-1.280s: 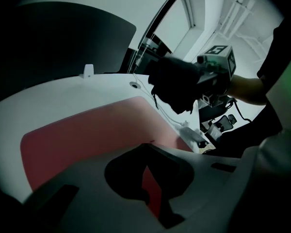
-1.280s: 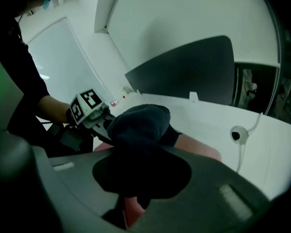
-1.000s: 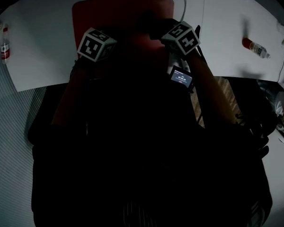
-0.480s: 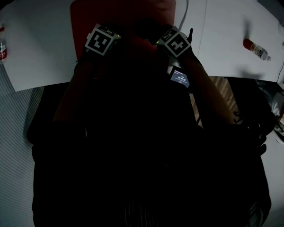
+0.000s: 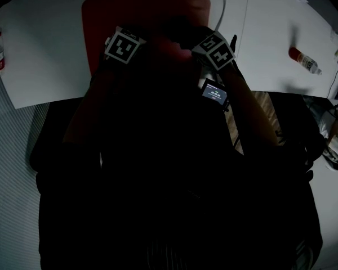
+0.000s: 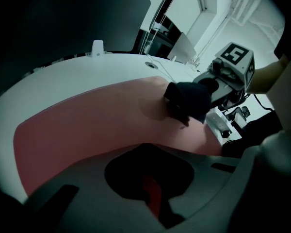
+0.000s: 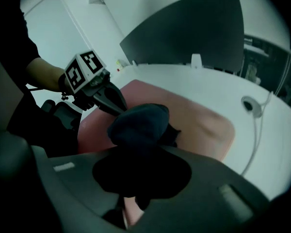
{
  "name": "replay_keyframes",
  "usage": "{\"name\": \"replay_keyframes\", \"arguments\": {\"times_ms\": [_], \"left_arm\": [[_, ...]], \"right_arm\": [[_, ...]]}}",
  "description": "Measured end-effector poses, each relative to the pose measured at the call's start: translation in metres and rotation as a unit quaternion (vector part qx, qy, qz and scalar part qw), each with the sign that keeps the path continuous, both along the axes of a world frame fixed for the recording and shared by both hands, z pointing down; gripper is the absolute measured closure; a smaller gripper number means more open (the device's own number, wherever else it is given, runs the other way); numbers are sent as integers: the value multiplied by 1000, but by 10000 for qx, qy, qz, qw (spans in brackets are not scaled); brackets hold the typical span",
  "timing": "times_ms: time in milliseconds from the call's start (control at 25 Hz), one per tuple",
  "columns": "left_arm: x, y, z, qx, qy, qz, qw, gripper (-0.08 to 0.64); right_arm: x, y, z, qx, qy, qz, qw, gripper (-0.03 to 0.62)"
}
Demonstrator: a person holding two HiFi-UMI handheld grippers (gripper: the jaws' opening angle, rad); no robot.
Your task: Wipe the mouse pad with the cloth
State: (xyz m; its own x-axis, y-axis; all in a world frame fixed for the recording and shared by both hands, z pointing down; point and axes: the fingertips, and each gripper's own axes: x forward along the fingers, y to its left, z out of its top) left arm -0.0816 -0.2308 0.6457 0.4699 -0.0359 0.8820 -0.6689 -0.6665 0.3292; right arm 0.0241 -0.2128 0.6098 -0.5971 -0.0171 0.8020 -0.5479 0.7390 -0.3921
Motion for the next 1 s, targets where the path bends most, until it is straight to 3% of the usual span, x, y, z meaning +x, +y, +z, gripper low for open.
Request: {"name": "replay_keyframes", "arguments": {"times_ms": [240, 560, 880, 1000], "left_arm": [[5, -1, 1, 54, -96, 135, 9998, 552], [5, -2, 1, 67, -110, 120, 9998, 552], [3, -1, 2, -40, -113, 98, 9999, 552], [3, -3, 2, -37, -119, 88, 9999, 552]], "right_arm": [[34, -58, -21, 824, 162, 94, 9964, 523], [20, -72, 22, 858, 750, -766, 9905, 523], [19, -71, 24, 945, 706, -615, 9911, 523], [19, -73, 23, 1235, 840, -518, 9874, 525]]}}
